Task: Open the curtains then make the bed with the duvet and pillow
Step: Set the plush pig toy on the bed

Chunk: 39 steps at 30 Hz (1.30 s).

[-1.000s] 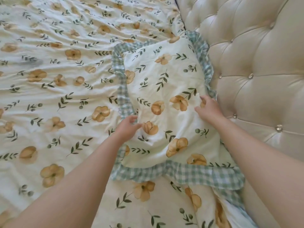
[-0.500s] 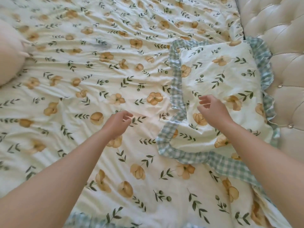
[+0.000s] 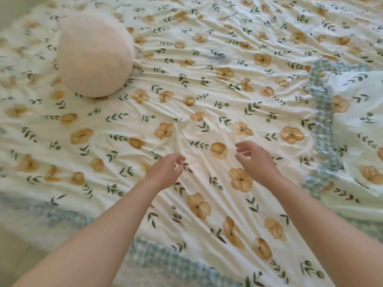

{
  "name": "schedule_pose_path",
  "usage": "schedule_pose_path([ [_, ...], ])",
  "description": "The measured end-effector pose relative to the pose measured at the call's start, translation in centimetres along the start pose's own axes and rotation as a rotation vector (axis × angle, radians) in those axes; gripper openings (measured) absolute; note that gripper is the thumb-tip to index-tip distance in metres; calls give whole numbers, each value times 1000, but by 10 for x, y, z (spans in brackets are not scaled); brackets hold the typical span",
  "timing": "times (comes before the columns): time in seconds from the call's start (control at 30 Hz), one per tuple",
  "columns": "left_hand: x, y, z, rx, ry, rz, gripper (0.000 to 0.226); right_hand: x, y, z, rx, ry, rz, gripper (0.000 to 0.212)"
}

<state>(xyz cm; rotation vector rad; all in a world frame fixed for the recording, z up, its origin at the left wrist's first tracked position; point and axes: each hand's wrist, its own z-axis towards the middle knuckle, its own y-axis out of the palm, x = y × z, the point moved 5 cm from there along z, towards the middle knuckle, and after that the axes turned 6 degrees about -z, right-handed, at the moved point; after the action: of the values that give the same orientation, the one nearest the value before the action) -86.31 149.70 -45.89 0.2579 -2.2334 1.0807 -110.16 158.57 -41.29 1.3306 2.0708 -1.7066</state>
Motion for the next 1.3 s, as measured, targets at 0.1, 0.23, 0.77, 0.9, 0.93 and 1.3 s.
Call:
schedule_pose_path([
  [0.1, -50, -54, -8, 68, -33, -66, 28, -48, 45, 11, -26, -1, 13, 26],
  [0.23, -111, -131, -14, 150, -35, -60, 31, -111, 92, 27, -34, -12, 31, 27],
  [0.77, -205, -288, 35, 349, -112, 183, 59, -259, 160, 88, -63, -104, 57, 33],
  [0.9, -225, -311, 94, 386, -116, 203, 73, -286, 188, 118, -53, -15, 132, 33],
  [0.93, -229, -320, 114, 385, -97, 200, 77, -294, 198, 128, -50, 20, 172, 32],
  [1.3, -237, -365, 236, 278, -1, 451, 105, -343, 262, 198, -51, 325, 464, 31],
])
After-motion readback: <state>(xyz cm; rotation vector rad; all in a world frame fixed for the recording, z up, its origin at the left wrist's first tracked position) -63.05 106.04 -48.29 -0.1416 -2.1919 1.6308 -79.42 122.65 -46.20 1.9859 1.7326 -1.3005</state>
